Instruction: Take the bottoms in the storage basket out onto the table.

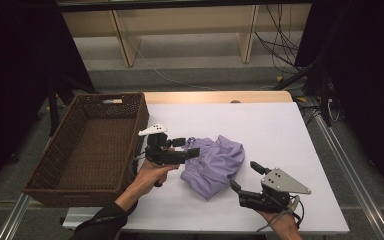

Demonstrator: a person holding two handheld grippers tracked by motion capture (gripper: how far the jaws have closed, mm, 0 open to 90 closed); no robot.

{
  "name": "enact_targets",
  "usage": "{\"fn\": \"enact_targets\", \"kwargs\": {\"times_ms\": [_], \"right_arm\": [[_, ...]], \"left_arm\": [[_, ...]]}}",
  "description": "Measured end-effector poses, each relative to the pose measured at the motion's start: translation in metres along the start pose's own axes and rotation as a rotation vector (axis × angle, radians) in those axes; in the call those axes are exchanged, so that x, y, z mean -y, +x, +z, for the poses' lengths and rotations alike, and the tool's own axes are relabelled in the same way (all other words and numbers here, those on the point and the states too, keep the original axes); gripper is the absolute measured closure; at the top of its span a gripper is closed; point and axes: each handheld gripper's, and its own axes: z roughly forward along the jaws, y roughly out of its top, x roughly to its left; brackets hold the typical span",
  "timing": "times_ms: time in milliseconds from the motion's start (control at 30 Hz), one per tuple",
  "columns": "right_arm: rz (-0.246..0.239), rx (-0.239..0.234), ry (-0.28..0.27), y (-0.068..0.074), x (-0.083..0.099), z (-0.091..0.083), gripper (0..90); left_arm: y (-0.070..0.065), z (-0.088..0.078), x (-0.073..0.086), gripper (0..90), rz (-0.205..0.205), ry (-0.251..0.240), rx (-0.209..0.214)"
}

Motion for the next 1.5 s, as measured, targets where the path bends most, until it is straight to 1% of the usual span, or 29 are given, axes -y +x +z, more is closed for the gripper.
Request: {"fn": "enact_targets", "kwargs": {"times_ms": [133, 300, 500, 600, 700, 833, 1067, 1300, 1500], "right_arm": [[-0.001, 0.001, 0.000, 0.000, 0.000, 0.000, 18.8], [0.000, 0.002, 0.001, 0.000, 0.000, 0.000, 18.8], [-0.001, 0.002, 0.001, 0.000, 0.000, 0.000, 18.8], [-0.001, 0.002, 0.001, 0.000, 0.000, 0.000, 18.8], [-0.002, 0.002, 0.001, 0.001, 0.000, 0.000, 18.8], [-0.002, 0.002, 0.000, 0.001, 0.000, -0.001, 18.8], [0.000, 0.002, 0.000, 0.000, 0.000, -0.001, 18.8], [-0.002, 0.002, -0.001, 0.000, -0.001, -0.001, 18.8], [-0.001, 0.001, -0.001, 0.001, -0.001, -0.001, 18.8]], "left_arm": [[-0.003, -0.006, 0.003, 15.3, 0.019, -0.002, -0.003], [-0.005, -0.013, 0.006, 15.2, 0.028, -0.010, -0.002], [-0.003, -0.018, 0.008, 15.1, 0.022, -0.025, 0.000], [-0.003, -0.019, 0.009, 15.2, 0.024, -0.023, 0.000], [-0.004, -0.020, 0.009, 15.2, 0.038, -0.019, -0.006], [-0.006, -0.020, 0.009, 15.2, 0.047, -0.025, -0.008], [-0.011, -0.021, 0.010, 15.2, 0.079, -0.032, -0.014], [-0.014, -0.024, 0.011, 15.1, 0.079, -0.046, -0.010], [-0.018, -0.027, 0.015, 14.1, 0.116, -0.047, -0.029]]}}
